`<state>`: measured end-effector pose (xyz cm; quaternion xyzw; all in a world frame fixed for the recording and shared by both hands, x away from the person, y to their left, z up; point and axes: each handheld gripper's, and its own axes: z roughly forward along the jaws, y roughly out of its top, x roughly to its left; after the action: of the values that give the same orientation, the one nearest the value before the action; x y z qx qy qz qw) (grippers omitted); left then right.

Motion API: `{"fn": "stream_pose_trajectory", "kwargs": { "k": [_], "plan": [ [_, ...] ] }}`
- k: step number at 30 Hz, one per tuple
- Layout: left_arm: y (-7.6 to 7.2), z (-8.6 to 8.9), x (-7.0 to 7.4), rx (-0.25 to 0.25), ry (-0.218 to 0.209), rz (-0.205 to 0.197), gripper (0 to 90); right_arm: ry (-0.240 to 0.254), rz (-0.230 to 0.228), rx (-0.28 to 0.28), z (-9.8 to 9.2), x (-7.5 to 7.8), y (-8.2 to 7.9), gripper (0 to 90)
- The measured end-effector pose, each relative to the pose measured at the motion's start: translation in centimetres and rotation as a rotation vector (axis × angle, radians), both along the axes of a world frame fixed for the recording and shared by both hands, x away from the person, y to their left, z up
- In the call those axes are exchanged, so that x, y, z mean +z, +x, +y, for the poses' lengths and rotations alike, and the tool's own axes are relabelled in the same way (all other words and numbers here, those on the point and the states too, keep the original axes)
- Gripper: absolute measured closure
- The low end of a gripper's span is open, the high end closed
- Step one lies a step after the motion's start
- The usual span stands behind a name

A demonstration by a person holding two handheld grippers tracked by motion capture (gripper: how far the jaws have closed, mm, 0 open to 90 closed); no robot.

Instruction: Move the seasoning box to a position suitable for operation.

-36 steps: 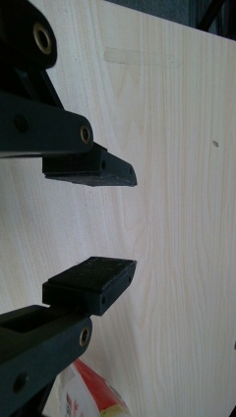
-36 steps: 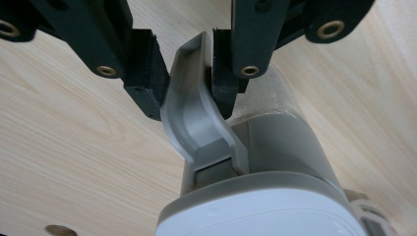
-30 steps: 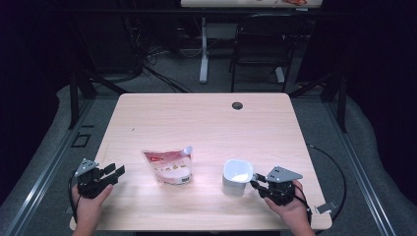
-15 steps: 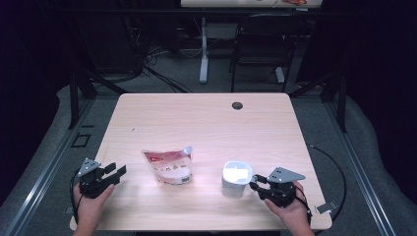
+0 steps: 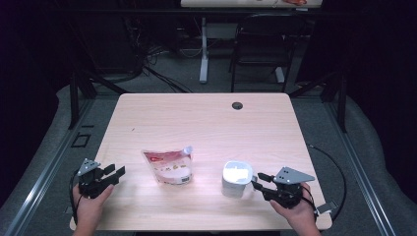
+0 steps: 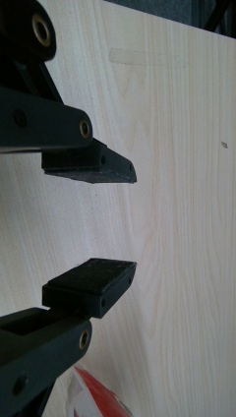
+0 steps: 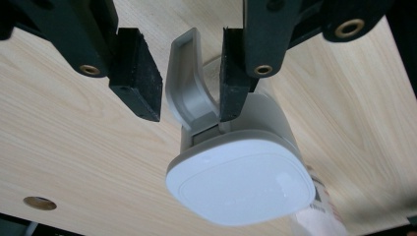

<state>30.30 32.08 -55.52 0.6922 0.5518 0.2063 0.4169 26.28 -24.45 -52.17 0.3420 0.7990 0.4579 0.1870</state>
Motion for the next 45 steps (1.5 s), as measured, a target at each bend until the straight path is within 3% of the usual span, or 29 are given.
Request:
{"fn": "stream_pose_trajectory", "kwargs": {
  "k": [6, 8, 10, 11, 14, 17, 19, 23, 26, 27, 31, 38, 45],
  "plan": [
    [-0.1, 0.1, 0.1, 0.006, -0.003, 0.005, 57.5, 0.029, 0.009, 0.011, -0.7, 0.2, 0.0, 59.8],
    [-0.2, 0.2, 0.2, 0.013, -0.017, -0.003, 57.0, 0.035, -0.015, -0.036, -0.7, 0.3, 0.1, 56.7],
    [-0.3, 0.4, 0.3, 0.013, -0.036, 0.000, 56.9, 0.048, -0.018, -0.039, -0.8, 0.4, 0.1, 56.7],
    [-0.3, 0.4, 0.4, 0.019, -0.023, 0.011, 56.4, 0.067, -0.022, -0.049, -0.9, 0.4, 0.2, 56.3],
    [-0.2, 0.1, 0.5, 0.018, 0.008, 0.023, 56.0, 0.061, -0.024, -0.056, -1.0, 0.4, 0.2, 52.7],
    [-0.2, -0.1, 0.7, 0.005, 0.016, 0.032, 56.1, 0.027, -0.063, -0.080, -1.1, 0.6, 0.3, 50.1],
    [-0.2, -0.3, 0.9, -0.007, 0.033, 0.039, 56.4, 0.016, -0.038, -0.100, -1.3, 0.9, 0.3, 50.0],
    [-0.4, -0.7, 1.6, 0.005, 0.058, 0.054, 60.0, 0.041, 0.029, -0.137, -1.5, 1.0, 0.5, 50.2],
    [-0.5, -1.0, 1.7, -0.002, 0.048, 0.066, 59.8, 0.050, 0.046, -0.165, -1.6, 1.0, 0.6, 42.2],
    [-0.5, -1.0, 1.7, -0.006, 0.053, 0.069, 58.0, 0.052, 0.048, -0.175, -1.7, 0.9, 0.7, 31.5],
    [-0.4, -1.1, 1.8, -0.023, 0.050, 0.087, 55.3, 0.060, 0.045, -0.155, -1.7, 1.0, 0.6, 27.0],
    [-0.8, -1.3, 2.6, -0.017, 0.057, 0.032, 56.5, 0.018, 0.004, -0.175, -1.0, 1.3, 0.5, 45.2],
    [-1.1, -1.5, 3.0, -0.012, 0.046, 0.015, 52.3, -0.002, 0.025, -0.192, -0.9, 1.5, 0.5, 49.9]
  ]
}}
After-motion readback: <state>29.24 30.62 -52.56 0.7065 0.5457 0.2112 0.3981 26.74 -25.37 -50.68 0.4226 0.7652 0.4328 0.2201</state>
